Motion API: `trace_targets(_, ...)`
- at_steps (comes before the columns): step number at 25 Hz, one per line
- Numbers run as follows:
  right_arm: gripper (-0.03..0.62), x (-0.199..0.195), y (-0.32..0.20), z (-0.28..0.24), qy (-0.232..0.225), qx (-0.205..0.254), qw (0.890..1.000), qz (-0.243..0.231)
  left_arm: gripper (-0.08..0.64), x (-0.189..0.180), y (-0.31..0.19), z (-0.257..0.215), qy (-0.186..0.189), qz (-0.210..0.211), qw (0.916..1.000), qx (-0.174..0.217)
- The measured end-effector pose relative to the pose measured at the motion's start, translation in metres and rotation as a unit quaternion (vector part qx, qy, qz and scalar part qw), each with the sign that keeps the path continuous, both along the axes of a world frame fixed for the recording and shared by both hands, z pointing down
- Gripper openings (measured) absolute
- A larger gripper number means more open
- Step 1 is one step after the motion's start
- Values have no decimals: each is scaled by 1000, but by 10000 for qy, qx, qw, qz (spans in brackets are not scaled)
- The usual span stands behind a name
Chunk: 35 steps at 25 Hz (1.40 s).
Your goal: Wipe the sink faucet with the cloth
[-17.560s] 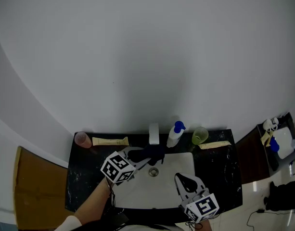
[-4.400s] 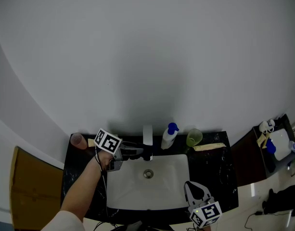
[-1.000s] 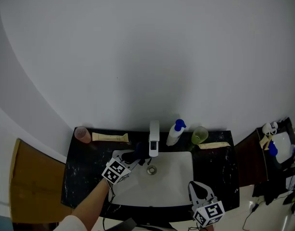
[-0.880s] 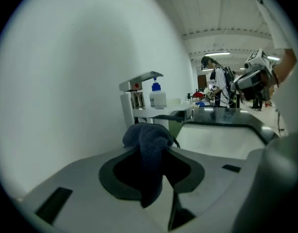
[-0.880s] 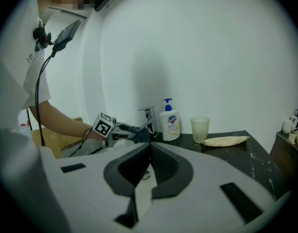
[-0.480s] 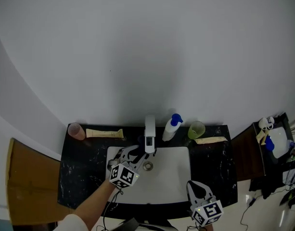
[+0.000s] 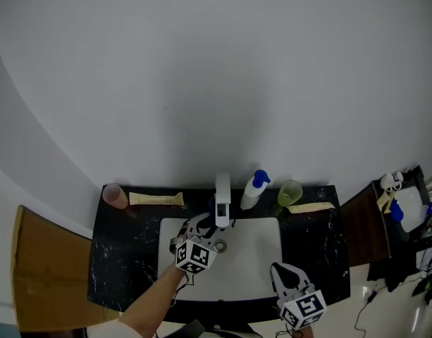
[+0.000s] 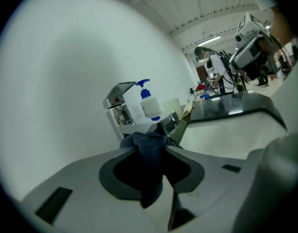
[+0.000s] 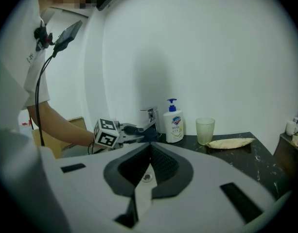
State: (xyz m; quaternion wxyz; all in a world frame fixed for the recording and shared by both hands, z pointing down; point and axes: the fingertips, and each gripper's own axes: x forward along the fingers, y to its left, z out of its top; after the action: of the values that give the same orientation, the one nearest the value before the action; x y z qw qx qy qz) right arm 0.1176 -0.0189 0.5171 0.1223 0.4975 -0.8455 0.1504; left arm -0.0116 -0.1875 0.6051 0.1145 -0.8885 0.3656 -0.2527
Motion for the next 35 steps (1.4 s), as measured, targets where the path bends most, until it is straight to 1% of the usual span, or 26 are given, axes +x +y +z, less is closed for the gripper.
trace_targets(3, 6, -2, 2, 1, 45, -49, 10000, -44, 117, 8, -14, -6, -49, -55, 9997, 247)
trace_targets(6, 6, 1, 5, 2, 65, -69, 10000, -24, 117, 3, 0, -10, 56, -182, 9992, 358)
trace_targets(10, 6, 6, 5, 0, 101, -71, 9999, 7, 117, -9, 50, -13, 443, -307, 9983, 206)
trace_targets(12, 6, 7, 5, -1, 116, -68, 9999, 10, 117, -15, 66, -8, 561, -410, 9976, 80)
trace_targets(15, 6, 6, 5, -3, 162, -60, 9998, -17, 117, -19, 51, 6, 453, -624, 9970, -48)
trace_targets(17, 6, 4, 5, -3, 181, -73, 9998, -41, 118, -14, 26, 7, 354, -661, 9972, 20)
trace_targets(20, 6, 3, 7, -2, 224, -107, 9997, -47, 118, 2, -6, -5, 222, -521, 9981, 255)
trace_targets(22, 6, 5, 10, -1, 252, -115, 9996, -34, 118, 7, -11, -9, 162, -416, 9984, 359)
trace_targets(24, 6, 9, 13, 0, 284, -129, 9995, 1, 118, 9, -2, -10, 205, -350, 9985, 373)
trace_targets(28, 6, 14, 16, 3, 285, -162, 9994, 55, 118, 2, 36, -12, 373, -360, 9983, 269)
trace_targets(31, 6, 14, 13, 3, 240, -139, 9996, 53, 118, -1, 68, -10, 277, -106, 9991, 305)
trace_targets(33, 6, 13, 9, 0, 256, -115, 9996, 29, 118, -3, 69, -2, 208, -128, 9994, 237)
trace_targets(35, 6, 11, 6, -1, 259, -89, 9996, -1, 118, -7, 47, 4, 227, -383, 9989, 131)
